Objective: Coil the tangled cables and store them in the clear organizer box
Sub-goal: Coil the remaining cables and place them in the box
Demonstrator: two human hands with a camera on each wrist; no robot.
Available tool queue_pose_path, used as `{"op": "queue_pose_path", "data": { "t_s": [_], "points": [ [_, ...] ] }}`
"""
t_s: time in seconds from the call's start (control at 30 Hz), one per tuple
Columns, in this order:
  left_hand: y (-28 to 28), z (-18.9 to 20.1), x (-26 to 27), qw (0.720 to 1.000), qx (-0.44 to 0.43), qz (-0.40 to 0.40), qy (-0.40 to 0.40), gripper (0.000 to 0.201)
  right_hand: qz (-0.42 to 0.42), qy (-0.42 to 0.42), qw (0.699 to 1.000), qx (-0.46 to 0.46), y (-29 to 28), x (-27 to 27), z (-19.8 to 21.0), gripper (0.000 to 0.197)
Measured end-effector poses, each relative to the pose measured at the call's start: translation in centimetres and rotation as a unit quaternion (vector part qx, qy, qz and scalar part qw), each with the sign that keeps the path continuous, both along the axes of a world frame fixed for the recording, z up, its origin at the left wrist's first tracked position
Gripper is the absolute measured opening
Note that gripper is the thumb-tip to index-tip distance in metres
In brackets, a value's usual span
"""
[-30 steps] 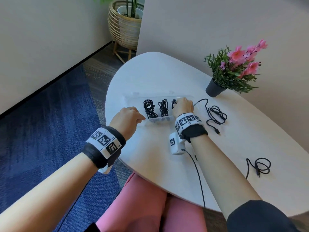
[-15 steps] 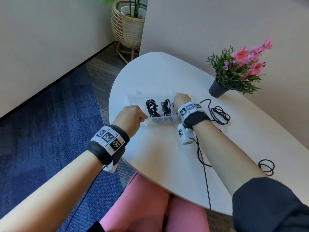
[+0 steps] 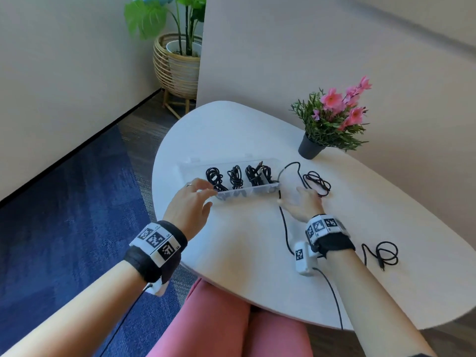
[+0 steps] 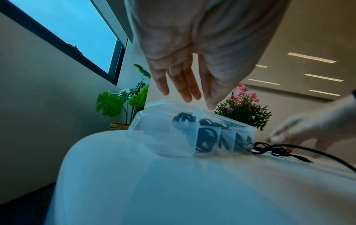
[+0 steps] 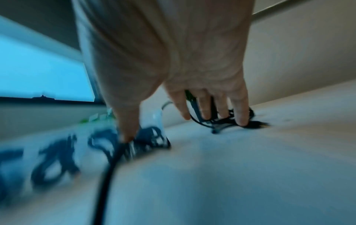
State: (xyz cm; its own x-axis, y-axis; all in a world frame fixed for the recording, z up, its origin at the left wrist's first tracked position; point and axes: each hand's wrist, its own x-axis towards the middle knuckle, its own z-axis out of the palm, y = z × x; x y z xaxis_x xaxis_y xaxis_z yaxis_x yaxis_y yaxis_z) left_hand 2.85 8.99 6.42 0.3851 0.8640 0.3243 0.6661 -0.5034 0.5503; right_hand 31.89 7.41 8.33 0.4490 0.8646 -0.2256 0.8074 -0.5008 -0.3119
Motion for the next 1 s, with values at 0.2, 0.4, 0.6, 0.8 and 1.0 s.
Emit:
{"op": "queue_pose_path", "data": {
  "t_s": [0.2, 0.4, 0.6, 0.8, 1.0],
  "points": [
    [-2.0, 0.1, 1.0, 0.999, 0.006, -0.033, 0.003, 0.018, 0.048, -0.011, 0.999, 0.002, -2.5, 0.5, -2.4, 0.029],
    [-3.3, 1.8, 3.2, 0.996, -0.005, -0.09, 0.012, 0.018, 0.03, 0.083, 0.975, 0.204, -5.8, 0.3, 3.8, 0.03],
    [-4.3, 5.3, 8.0, 0.988, 0.021, -0.139, -0.063, 0.075, 0.116, 0.109, 0.928, 0.337, -10.6, -0.2, 9.9, 0.015],
    [-5.8, 8.2, 12.8, 0.973, 0.04, -0.212, -0.077, 0.053, 0.2, 0.166, 0.888, 0.379, -15.1, -0.4, 13.4, 0.016],
    [-5.8, 4.9, 13.2, 0.982, 0.022, -0.182, -0.054, 0.036, 0.049, 0.105, 0.802, 0.586, -17.7, 4.3, 15.6, 0.016]
  ]
}}
